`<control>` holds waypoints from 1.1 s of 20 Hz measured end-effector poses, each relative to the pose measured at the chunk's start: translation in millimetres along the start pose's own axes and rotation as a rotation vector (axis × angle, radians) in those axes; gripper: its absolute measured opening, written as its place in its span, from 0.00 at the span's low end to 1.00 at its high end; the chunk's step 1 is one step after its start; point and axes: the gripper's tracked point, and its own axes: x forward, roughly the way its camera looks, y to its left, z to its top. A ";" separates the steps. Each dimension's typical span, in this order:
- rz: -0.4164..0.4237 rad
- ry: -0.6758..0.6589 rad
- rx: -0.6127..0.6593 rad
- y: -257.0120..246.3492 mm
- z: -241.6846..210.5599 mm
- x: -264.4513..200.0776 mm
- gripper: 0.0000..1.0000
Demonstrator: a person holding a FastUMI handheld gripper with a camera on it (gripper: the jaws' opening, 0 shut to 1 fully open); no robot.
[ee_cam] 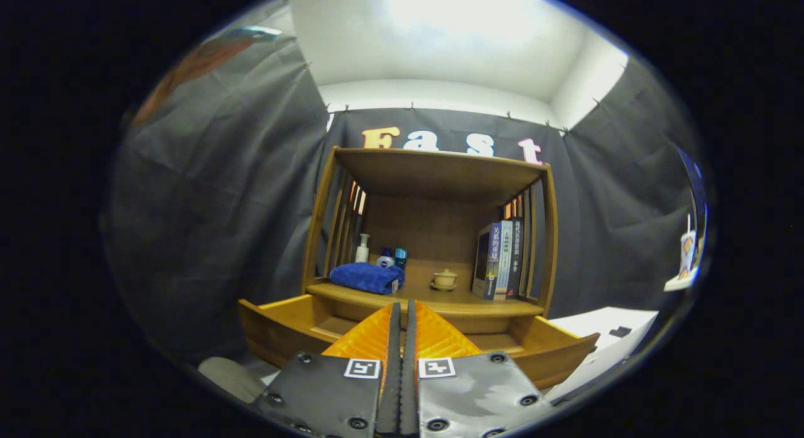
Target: Pull open the drawer, take out the items inside it, and place them on the countertop above the cabinet.
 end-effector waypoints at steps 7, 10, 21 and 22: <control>-0.005 0.078 0.074 -17.9 29.7 6.6 0.57; -0.008 0.126 0.064 -33.9 47.0 56.9 0.78; 0.030 0.752 0.067 -43.7 -75.8 201.7 0.99; 0.028 0.841 0.061 -43.2 -99.7 195.4 0.98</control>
